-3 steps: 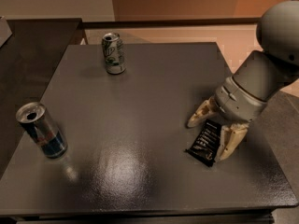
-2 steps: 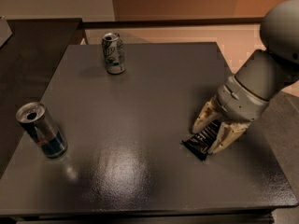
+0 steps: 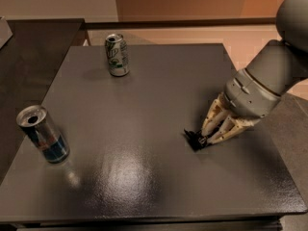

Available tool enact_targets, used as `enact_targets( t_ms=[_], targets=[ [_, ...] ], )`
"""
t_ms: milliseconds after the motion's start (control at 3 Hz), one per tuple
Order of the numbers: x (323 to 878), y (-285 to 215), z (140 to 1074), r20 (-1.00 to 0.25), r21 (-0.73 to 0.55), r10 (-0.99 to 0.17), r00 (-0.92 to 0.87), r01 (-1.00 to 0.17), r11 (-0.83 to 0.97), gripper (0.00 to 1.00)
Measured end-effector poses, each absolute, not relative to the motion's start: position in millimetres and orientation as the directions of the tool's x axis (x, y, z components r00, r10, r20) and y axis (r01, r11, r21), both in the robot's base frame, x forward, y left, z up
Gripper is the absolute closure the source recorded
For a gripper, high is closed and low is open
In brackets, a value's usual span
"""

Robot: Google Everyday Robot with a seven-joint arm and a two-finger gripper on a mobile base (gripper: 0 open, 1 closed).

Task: Move rxbar chocolate near 7up can

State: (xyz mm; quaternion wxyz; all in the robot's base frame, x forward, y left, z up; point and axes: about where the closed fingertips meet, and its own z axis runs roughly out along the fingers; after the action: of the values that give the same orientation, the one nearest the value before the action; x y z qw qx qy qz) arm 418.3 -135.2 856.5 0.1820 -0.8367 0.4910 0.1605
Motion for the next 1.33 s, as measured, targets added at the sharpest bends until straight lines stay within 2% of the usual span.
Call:
enact_targets(
  t_ms=[667, 1333],
  targets=[
    [447.5, -94.7, 890.7, -0.403, -0.238, -0.761, 0.509, -0.861, -0.450, 1.00],
    [511.8, -43.1, 920.9, -0.295, -0.432, -0.749, 0.594, -0.782, -0.450, 1.00]
  ],
)
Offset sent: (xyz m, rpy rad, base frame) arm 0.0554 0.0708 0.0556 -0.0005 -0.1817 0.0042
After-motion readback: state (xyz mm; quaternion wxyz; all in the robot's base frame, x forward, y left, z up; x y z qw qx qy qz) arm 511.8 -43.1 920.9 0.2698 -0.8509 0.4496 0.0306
